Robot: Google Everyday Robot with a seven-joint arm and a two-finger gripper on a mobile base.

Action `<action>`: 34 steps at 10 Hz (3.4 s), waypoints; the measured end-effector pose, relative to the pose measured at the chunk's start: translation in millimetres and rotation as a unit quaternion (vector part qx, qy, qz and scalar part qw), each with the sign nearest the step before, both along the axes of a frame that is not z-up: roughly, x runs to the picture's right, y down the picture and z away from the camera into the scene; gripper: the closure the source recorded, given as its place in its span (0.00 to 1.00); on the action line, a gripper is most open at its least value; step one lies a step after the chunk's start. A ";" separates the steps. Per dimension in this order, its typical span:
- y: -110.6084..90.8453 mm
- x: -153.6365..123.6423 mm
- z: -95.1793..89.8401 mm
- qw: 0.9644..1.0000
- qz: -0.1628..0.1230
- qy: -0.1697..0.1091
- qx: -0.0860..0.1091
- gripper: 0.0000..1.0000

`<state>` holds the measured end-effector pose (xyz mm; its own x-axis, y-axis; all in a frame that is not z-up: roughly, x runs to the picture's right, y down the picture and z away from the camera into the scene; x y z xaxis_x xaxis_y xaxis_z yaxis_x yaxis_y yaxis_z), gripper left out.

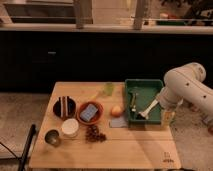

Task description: Place brush in table surface

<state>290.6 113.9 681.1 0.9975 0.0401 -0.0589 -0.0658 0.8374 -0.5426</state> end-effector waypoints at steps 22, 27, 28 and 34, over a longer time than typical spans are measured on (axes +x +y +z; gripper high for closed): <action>-35.1 -26.0 73.6 0.996 -0.069 -0.061 -0.001 0.20; -23.7 -16.7 96.1 0.994 -0.082 -0.068 -0.014 0.20; -22.9 -16.0 100.4 0.994 -0.085 -0.070 -0.016 0.20; -7.8 -4.0 124.3 0.992 -0.088 -0.082 -0.032 0.20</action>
